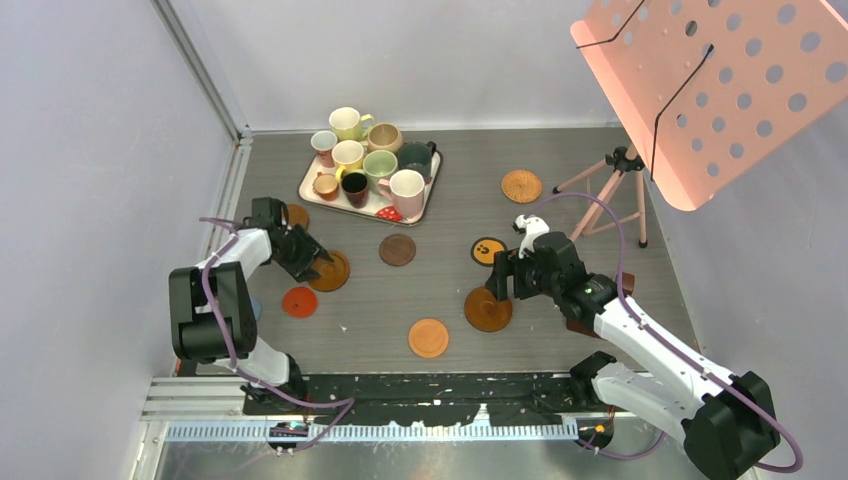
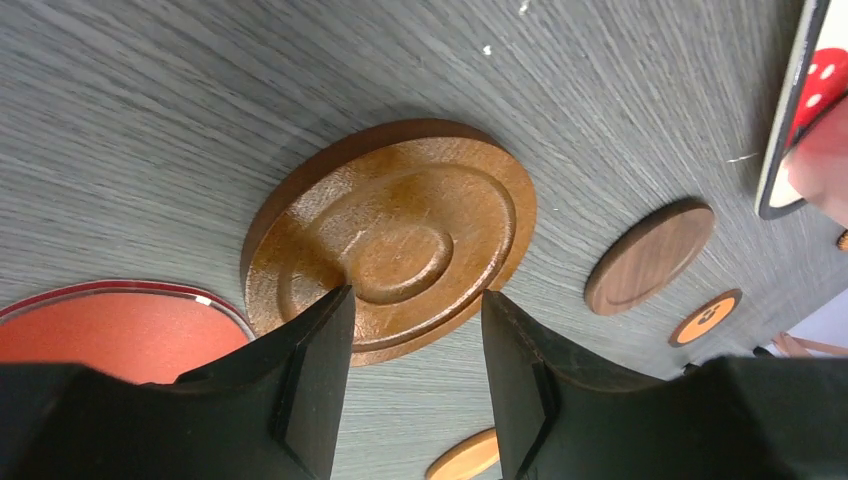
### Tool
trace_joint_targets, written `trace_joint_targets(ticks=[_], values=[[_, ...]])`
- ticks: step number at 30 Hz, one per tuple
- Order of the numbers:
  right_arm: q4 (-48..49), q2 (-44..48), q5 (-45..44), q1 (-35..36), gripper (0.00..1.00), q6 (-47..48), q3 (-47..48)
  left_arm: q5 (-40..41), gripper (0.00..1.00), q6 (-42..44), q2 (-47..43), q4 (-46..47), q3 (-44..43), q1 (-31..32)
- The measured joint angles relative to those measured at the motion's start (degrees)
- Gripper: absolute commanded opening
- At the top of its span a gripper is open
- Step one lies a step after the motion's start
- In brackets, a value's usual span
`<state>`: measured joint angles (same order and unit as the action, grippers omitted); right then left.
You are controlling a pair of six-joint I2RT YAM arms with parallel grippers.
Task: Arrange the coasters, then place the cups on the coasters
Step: Move the coaster to the corner of the board.
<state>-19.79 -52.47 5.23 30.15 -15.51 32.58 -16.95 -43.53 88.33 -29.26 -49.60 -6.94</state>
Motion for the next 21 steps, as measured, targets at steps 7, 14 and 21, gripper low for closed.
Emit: trace_joint_targets(ticks=[7,14,21], values=[[0.1,0.0,1.0,0.0,0.80,0.0,0.0,-0.2,0.53,-0.8,2.4,3.1,-0.2,0.0],[0.4,0.0,1.1,0.0,0.80,-0.1,0.0,0.1,0.34,-1.4,4.0,5.4,-0.7,0.1],[0.5,0.0,1.1,0.0,0.80,-0.1,0.0,4.3,0.31,-1.0,4.9,2.5,-4.0,-0.5]])
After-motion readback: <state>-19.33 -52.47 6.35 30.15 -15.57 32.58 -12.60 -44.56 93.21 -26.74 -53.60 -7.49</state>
